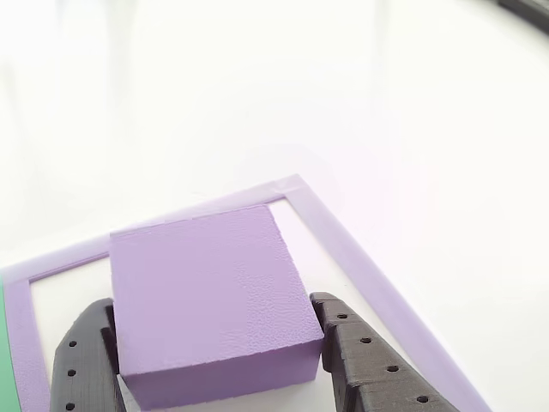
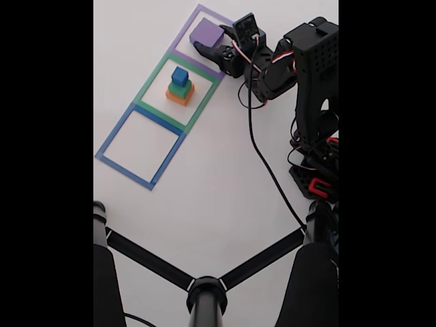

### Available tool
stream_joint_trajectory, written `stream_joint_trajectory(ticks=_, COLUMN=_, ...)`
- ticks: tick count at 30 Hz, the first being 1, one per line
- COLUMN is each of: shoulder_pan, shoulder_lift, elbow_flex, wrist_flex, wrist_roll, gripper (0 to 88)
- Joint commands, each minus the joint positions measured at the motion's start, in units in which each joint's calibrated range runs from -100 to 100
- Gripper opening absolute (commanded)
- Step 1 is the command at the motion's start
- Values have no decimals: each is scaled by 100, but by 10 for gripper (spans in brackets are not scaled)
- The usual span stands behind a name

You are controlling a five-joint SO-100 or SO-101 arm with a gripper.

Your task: Tower of hanoi

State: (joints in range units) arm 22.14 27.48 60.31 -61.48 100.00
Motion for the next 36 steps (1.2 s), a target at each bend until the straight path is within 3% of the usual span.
stream_joint_trajectory(ticks=1, shoulder_pan=-30, shoulder_lift=-80, elbow_flex=-139, wrist_flex=-81, wrist_roll=0, gripper=196)
stream_joint_trajectory(ticks=10, shoulder_pan=-38, shoulder_lift=-288, elbow_flex=-57, wrist_flex=122, wrist_roll=0, gripper=167)
stream_joint_trajectory(ticks=16, shoulder_pan=-144, shoulder_lift=-1546, elbow_flex=98, wrist_flex=1279, wrist_roll=0, gripper=162)
stream_joint_trajectory(ticks=22, shoulder_pan=-160, shoulder_lift=-3589, elbow_flex=-39, wrist_flex=3764, wrist_roll=0, gripper=155)
stream_joint_trajectory(ticks=26, shoulder_pan=-121, shoulder_lift=-4935, elbow_flex=-775, wrist_flex=6233, wrist_roll=0, gripper=148)
stream_joint_trajectory(ticks=36, shoulder_pan=-388, shoulder_lift=-5897, elbow_flex=-5418, wrist_flex=12578, wrist_roll=0, gripper=139)
